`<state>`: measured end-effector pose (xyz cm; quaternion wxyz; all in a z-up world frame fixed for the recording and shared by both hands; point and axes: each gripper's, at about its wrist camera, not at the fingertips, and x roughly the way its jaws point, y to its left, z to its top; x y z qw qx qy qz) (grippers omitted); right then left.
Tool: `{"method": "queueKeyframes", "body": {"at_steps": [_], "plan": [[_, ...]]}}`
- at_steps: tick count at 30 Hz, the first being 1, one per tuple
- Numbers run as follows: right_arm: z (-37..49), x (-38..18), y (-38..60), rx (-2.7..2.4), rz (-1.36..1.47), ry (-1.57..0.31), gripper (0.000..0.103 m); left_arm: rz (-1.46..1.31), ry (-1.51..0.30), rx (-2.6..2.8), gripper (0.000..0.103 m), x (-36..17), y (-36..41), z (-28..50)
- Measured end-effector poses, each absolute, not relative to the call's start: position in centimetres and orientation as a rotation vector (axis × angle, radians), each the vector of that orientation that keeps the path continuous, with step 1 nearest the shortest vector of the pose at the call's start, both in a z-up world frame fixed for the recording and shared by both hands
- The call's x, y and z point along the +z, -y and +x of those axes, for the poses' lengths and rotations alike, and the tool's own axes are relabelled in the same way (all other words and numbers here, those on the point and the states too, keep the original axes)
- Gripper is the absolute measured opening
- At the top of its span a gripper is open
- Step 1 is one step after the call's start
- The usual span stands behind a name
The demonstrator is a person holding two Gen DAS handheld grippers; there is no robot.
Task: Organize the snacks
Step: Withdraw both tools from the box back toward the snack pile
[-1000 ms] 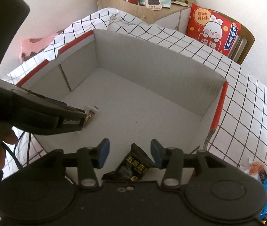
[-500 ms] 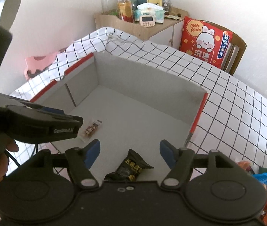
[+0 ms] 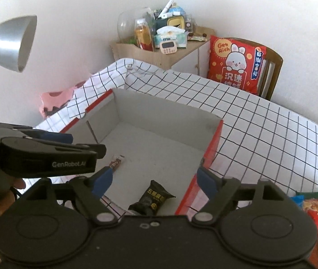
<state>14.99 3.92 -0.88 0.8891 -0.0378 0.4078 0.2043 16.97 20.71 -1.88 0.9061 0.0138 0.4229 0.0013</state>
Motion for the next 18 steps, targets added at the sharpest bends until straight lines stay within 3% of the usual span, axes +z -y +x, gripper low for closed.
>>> {"method": "queueKeyframes", "body": {"at_steps": [18], "plan": [[9.2,1.8,5.0,0.393,0.064,-0.765,0.089,0.048,-0.79,-0.089,0.058,0.5,-15.0,11.1]]}}
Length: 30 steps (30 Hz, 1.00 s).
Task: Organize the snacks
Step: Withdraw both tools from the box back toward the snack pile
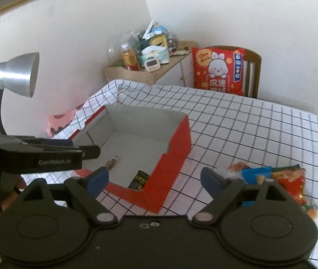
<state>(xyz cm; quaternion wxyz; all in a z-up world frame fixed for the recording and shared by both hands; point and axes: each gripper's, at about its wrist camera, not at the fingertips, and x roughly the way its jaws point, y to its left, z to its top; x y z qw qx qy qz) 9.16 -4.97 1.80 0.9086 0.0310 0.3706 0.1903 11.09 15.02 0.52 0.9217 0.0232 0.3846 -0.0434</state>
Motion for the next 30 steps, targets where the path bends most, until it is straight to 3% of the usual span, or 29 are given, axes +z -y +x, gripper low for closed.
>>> {"method": "queueKeyframes", "body": {"at_steps": [9,11,20,30], "plan": [[5.9,2.2,8.7,0.354,0.083,-0.701,0.095,0.044,-0.761,-0.166,0.059,0.5,-11.9,8.7],[5.0,2.0,9.5,0.333,0.077,-0.686,0.097,0.049,-0.748,-0.179,0.069,0.2,-11.1,8.3],[2.0,0.2,14.5,0.245,0.116,-0.657,0.103,0.011,-0.748,-0.261,0.079,-1.5,-7.4,7.4],[0.9,-2.5,19.3,0.112,0.106,-0.677,0.103,0.003,-0.788,-0.316,0.079,-3.4,-3.0,8.2]]}}
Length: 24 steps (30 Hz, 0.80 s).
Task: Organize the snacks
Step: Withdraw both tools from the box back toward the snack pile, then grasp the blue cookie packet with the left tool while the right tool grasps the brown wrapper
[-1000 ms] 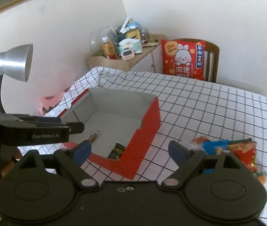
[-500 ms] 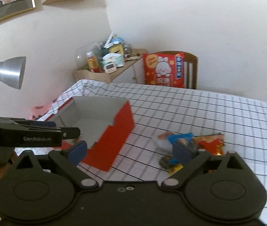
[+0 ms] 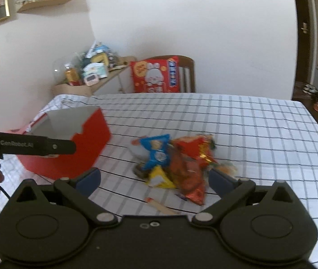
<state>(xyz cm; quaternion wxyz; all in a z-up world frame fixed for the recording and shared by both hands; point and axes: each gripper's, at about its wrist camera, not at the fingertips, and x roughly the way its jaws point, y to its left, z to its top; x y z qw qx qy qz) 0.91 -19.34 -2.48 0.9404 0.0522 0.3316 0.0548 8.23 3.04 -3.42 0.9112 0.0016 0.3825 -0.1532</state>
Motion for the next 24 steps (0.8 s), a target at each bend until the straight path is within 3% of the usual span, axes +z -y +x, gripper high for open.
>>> {"method": "queueKeyframes", "body": {"at_steps": [17,24], "plan": [[5.3,-7.2,22.7,0.06,0.052,-0.778,0.1,-0.002,-0.971,-0.282,0.079,-8.1,4.3,16.6],[7.9,-9.2,22.1,0.103,0.035,-0.829,0.091,-0.091,-1.093,-0.22,0.079,-10.7,5.8,20.2]]}}
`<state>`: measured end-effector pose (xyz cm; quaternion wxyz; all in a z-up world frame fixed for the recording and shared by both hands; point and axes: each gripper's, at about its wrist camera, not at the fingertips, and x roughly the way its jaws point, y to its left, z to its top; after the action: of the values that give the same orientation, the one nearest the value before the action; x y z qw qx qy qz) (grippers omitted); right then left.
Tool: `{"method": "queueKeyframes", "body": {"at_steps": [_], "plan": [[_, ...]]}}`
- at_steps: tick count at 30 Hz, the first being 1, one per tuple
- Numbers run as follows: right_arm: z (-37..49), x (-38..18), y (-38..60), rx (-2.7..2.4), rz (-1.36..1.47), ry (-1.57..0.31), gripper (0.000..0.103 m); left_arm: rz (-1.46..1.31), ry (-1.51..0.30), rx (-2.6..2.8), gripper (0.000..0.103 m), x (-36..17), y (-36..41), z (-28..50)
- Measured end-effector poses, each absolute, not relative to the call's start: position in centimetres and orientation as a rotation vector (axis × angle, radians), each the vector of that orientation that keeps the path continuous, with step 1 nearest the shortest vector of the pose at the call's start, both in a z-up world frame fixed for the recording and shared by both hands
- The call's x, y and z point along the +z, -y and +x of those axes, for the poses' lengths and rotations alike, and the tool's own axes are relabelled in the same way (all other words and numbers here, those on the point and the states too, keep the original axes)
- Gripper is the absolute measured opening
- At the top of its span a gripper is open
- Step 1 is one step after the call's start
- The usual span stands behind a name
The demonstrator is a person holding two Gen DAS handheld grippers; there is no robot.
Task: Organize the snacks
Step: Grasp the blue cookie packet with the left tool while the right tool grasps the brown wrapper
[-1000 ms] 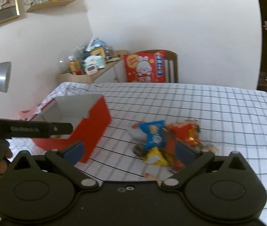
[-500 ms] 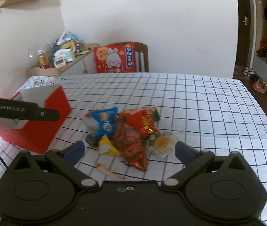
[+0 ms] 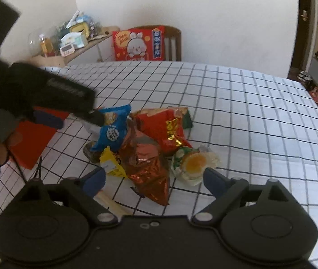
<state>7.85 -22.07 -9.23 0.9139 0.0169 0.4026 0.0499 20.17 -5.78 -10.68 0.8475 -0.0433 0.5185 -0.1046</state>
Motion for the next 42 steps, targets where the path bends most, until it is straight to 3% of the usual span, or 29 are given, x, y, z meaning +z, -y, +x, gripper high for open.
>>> {"method": "queueKeyframes", "body": {"at_steps": [12,16,22,27,42], "plan": [[10.6,-11.1,21.6,0.126,0.085,-0.858,0.071,-0.195,-1.183,-0.187,0.077,-13.6,6.0,23.0],[10.8,-11.4,21.4,0.129,0.089,-0.868,0.059,-0.211,-1.205,-0.198,0.064,-14.2,6.3,23.4],[10.6,-11.3,21.4,0.113,0.082,-0.867,0.052,-0.204,-1.21,-0.208,0.045,-14.4,7.0,23.3],[10.3,-11.2,21.8,0.09,0.094,-0.864,0.044,-0.194,-1.199,-0.207,0.04,-14.3,6.9,23.2],[8.6,-8.3,22.1,0.075,0.115,-0.844,0.039,-0.186,-1.154,-0.219,0.037,-11.2,4.6,20.6]]}}
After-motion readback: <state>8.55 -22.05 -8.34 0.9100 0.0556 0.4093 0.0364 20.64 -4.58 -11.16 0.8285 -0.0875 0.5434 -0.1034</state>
